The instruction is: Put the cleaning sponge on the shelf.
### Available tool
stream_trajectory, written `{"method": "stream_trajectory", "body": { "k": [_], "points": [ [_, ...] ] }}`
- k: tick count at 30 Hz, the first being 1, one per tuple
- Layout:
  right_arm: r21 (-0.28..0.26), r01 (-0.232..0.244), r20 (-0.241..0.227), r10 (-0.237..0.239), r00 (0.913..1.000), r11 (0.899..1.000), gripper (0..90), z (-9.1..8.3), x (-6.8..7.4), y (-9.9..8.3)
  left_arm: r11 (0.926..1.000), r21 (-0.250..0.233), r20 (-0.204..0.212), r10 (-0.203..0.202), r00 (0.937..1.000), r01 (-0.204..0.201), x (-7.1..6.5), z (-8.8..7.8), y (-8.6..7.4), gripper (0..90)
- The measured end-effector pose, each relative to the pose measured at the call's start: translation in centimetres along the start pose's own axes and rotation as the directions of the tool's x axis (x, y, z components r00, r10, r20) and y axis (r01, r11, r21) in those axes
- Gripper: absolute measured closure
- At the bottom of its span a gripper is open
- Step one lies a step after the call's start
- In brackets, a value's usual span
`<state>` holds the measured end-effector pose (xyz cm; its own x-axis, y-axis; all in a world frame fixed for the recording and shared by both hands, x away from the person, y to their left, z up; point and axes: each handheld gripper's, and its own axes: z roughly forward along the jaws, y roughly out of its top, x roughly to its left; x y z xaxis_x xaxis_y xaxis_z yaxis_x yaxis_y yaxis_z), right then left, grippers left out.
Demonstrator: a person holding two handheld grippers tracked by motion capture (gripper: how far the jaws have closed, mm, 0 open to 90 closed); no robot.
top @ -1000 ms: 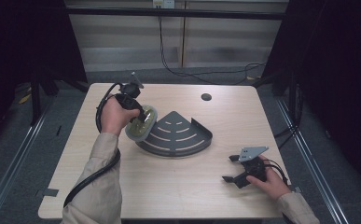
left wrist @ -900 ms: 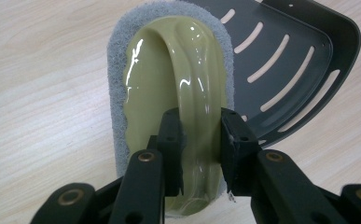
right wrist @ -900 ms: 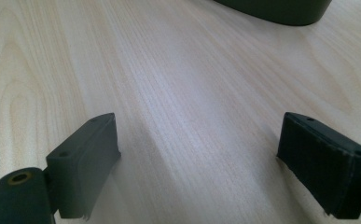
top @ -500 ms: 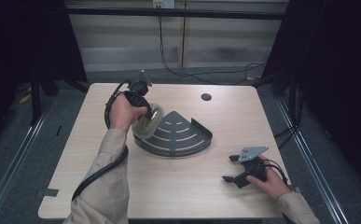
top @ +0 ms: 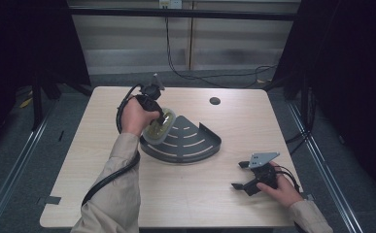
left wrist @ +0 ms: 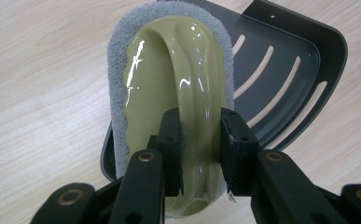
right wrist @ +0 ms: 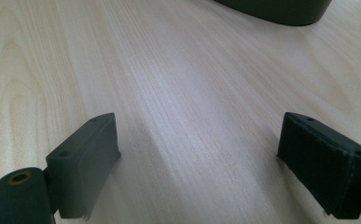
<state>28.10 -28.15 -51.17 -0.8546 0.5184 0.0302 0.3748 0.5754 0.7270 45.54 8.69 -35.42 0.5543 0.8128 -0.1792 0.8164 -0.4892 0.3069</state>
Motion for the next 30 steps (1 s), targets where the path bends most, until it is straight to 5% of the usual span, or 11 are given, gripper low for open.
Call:
{"method": "stream_trajectory", "body": {
  "k": [30],
  "points": [
    [0.000, 0.001, -0.001, -0.001, 1.0000, 1.000, 11.8, 0.0, 0.0, 0.0, 0.9926, 0.026, -0.011, 0.119, 0.9928, -0.119, 0.0, 3.3, 0.1, 71.7]
  ]
}}
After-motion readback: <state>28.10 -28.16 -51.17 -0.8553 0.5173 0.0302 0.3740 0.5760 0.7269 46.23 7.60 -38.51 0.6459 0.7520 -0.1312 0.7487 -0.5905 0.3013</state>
